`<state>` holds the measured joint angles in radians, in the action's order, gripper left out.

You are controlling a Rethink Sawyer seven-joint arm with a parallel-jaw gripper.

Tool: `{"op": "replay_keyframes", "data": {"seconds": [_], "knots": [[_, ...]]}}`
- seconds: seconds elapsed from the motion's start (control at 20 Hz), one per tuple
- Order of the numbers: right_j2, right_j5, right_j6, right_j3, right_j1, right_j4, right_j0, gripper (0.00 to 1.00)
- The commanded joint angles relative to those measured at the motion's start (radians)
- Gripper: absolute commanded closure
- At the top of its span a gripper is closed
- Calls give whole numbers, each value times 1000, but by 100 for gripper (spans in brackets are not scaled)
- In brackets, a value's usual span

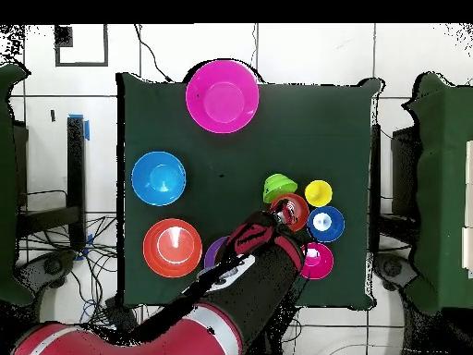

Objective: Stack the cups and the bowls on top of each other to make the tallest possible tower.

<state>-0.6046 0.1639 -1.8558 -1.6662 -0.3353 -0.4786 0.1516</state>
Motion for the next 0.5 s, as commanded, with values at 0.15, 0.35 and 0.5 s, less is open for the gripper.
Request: {"op": "replay_keyframes", "data": {"seconds": [0.15,0.35,0.5], "knots": [[159,-95,-69,-44,-51,-31,-18,100],[158,-81,-87,-35,-34,-10,-15,100],[164,-72,-93,-20,-16,1,-17,100]]}}
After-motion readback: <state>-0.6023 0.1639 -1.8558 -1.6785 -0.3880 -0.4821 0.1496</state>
